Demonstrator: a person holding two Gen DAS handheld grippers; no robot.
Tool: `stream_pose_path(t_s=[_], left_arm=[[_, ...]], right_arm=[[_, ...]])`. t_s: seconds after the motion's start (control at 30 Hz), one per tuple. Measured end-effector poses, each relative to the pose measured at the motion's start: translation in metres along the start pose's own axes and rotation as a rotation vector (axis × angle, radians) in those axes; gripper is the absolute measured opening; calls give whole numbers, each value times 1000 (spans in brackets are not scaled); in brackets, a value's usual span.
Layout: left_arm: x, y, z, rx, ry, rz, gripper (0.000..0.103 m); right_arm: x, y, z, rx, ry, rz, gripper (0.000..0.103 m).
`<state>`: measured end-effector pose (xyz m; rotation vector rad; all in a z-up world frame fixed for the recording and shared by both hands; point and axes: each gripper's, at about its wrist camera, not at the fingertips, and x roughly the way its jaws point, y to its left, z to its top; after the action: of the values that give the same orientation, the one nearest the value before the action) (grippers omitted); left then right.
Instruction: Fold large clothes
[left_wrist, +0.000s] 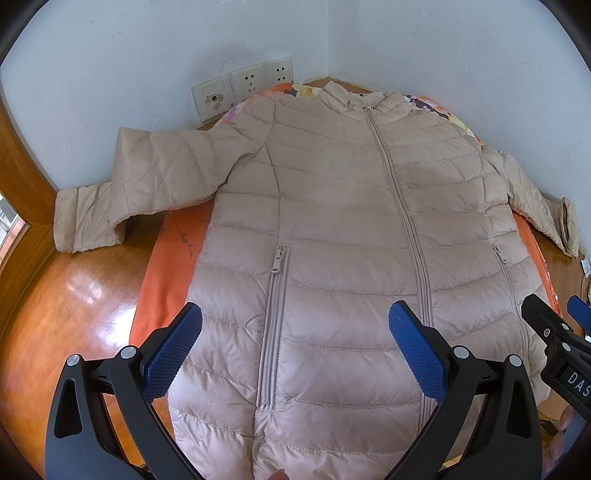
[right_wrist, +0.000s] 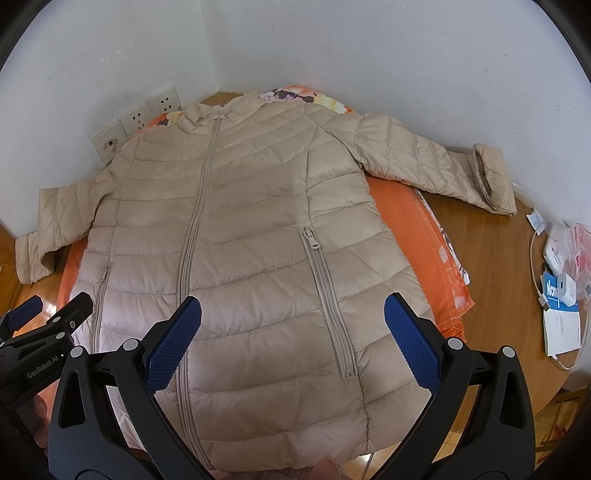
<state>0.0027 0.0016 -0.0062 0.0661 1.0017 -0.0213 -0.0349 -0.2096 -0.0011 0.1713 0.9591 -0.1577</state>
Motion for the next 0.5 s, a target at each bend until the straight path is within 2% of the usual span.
stream_pose_path(t_s=[0.23,0.5], left_arm=[[-1,-5,1,4,1,1,98],[2,-13,4,6,12,-4,98]], right_arm=[[0,-3,0,2,2,-1,99],[-2,-26,6,34,-17,-1,99]])
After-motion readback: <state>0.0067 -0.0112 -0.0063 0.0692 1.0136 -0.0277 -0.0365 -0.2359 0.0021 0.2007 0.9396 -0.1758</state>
